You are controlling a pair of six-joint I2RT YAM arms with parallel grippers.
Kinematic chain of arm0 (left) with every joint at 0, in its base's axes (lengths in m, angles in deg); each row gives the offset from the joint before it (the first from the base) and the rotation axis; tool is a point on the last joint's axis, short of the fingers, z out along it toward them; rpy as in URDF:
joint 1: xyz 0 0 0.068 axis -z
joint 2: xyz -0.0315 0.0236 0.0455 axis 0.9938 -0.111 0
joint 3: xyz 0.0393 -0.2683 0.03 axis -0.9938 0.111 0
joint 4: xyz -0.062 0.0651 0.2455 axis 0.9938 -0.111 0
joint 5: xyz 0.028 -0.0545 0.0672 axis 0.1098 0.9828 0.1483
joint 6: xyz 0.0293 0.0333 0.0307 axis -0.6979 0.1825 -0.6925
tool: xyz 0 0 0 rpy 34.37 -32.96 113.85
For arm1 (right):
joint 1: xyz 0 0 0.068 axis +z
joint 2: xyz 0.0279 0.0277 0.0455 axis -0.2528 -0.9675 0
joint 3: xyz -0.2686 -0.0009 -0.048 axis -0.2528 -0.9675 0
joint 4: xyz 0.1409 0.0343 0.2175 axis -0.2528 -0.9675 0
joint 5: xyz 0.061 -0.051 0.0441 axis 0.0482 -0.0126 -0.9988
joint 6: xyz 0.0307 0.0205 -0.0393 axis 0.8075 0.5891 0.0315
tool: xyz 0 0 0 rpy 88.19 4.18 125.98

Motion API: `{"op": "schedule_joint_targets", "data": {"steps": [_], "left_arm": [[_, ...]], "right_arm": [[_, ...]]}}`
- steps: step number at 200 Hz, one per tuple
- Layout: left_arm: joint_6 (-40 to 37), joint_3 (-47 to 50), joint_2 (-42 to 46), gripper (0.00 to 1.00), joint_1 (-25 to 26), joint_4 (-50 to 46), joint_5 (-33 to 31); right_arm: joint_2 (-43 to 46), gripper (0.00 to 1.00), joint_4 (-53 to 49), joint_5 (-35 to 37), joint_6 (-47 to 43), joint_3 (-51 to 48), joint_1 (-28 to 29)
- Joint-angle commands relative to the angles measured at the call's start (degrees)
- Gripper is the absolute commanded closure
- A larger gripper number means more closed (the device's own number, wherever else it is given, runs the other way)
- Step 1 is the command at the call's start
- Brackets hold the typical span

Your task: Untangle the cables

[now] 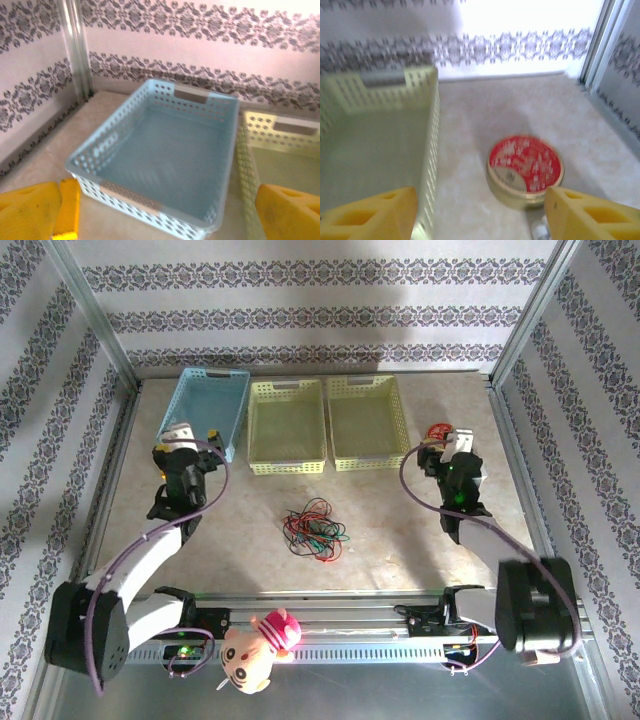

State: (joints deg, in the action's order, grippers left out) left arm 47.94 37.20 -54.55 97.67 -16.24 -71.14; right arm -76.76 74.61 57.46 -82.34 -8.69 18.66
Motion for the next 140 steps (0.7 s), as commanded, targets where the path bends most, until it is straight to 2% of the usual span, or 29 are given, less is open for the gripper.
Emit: {"op": "schedule_joint_targets", "data": {"steps": [1, 26, 41, 60, 94, 116, 140], "left_arm": [[6.1, 2.3, 2.6, 0.01, 9.2, -12.6, -7.9], [14.6, 5.2, 4.2, 0.01, 17.4, -14.5, -1.4], [18.4, 6.4, 3.1, 0.01, 20.3, -13.3, 5.4], [19.3, 6.1, 0.7, 0.01, 22.9, -12.7, 14.1], [18.1, 6.2, -1.7, 0.01, 23.7, -13.1, 26.8], [14.7, 5.1, -1.8, 0.01, 23.8, -16.8, 31.1], [13.9, 4.5, -3.1, 0.01, 23.9, -17.8, 32.9]], "right_arm": [[6.3, 0.34, -18.0, 3.5, 3.7, 5.3, 6.4], [6.1, 0.32, -31.9, -4.9, 3.8, 11.9, 20.6], [2.9, 0.31, -37.3, -10.9, 3.9, 15.1, 29.1], [-2.2, 0.33, -41.8, -18.3, 4.4, 18.2, 35.3], [-12.1, 0.45, -44.1, -26.5, 6.0, 20.7, 36.5], [-17.8, 0.45, -44.7, -27.7, 6.0, 23.2, 36.4], [-22.6, 0.51, -44.6, -28.3, 5.7, 25.4, 35.8]]}}
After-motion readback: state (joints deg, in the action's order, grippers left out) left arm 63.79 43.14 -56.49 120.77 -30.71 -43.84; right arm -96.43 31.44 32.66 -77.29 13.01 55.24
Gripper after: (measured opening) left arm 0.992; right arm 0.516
